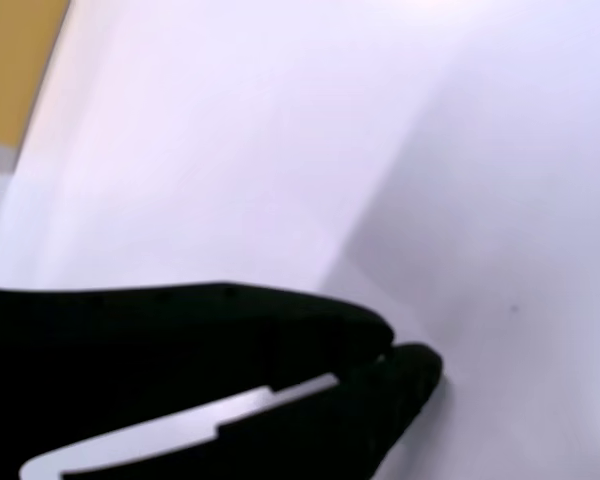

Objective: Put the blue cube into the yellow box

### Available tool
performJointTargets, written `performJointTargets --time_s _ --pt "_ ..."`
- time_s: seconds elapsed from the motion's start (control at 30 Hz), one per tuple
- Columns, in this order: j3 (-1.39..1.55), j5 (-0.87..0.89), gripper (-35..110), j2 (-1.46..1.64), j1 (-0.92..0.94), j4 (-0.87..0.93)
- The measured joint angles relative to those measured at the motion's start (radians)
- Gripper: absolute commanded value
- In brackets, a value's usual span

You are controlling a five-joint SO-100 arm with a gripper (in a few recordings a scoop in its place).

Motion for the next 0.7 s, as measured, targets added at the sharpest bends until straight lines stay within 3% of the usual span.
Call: performJointTargets --time_s 0.17,0.47,0.7 --pt "-0.091 -0.043 11 -0.256 -0.003 -0.146" --pt "-0.555 -0.098 32 -0.815 -0.005 -0.420" --pt "-0.885 -0.104 38 -1.189 -0.029 -0.595"
